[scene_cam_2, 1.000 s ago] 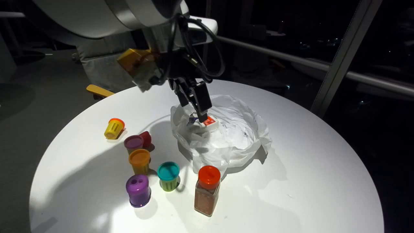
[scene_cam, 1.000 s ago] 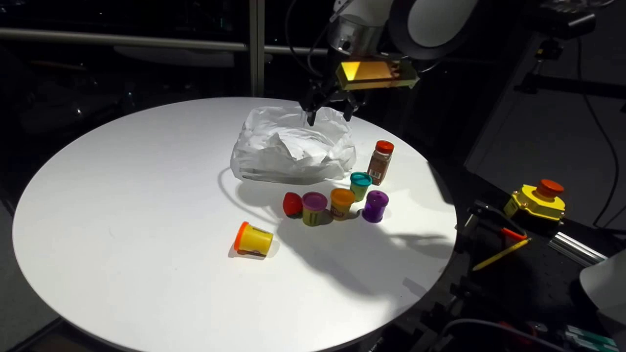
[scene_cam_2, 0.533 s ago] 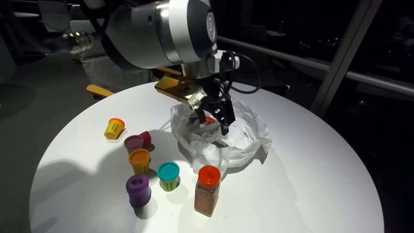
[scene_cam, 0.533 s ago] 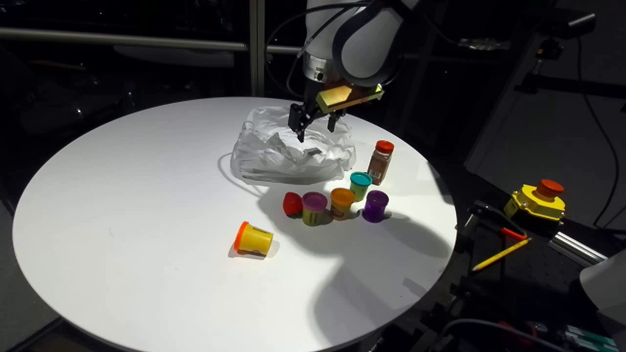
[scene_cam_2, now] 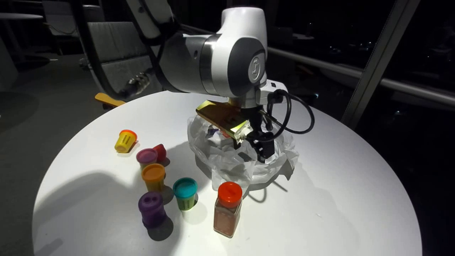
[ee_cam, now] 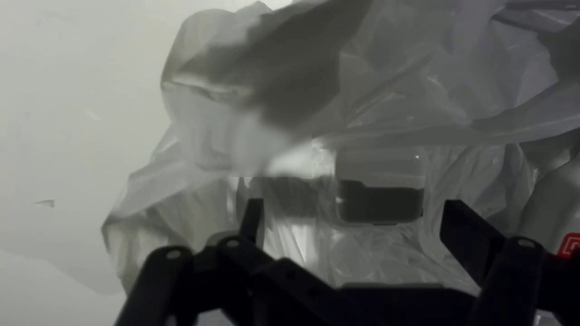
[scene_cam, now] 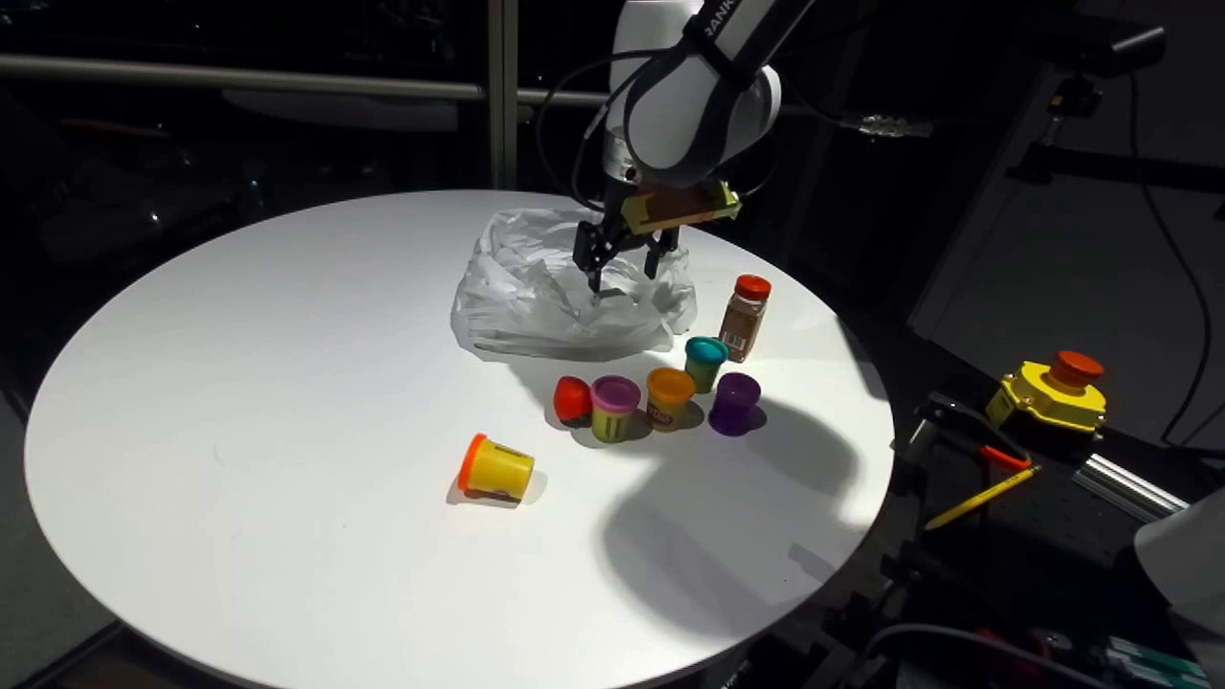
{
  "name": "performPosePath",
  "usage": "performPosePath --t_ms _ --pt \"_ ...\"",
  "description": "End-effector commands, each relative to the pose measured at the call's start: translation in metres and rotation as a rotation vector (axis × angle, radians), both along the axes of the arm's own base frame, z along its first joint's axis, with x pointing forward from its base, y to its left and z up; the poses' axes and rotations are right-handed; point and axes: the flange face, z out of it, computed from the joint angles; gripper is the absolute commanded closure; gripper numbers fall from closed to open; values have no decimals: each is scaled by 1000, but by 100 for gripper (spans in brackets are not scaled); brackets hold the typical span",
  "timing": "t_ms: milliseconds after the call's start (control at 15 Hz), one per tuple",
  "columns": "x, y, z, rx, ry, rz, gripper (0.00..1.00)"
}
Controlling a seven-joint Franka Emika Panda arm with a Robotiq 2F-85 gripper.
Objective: Remove the containers and strawberry plush toy from the white plastic and place them on the table
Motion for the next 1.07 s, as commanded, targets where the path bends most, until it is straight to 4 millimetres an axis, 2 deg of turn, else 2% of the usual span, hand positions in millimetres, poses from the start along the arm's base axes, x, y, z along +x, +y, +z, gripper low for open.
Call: performPosePath --t_ms 0,267,333,400,533,733,867,933,1000 --pt "11 -4 -6 46 -2 5 0" --pt "12 -1 -15 63 5 9 0" --pt "12 0 -17 63 8 10 5" --pt "12 1 -19 62 8 10 25" --pt "13 2 -21 54 7 8 30" --pt "13 1 -15 28 -10 -26 54" --pt "12 -1 0 14 -23 -63 69" --pt "11 -2 10 2 -34 -81 73" --pt "7 -1 22 -7 -47 -106 73"
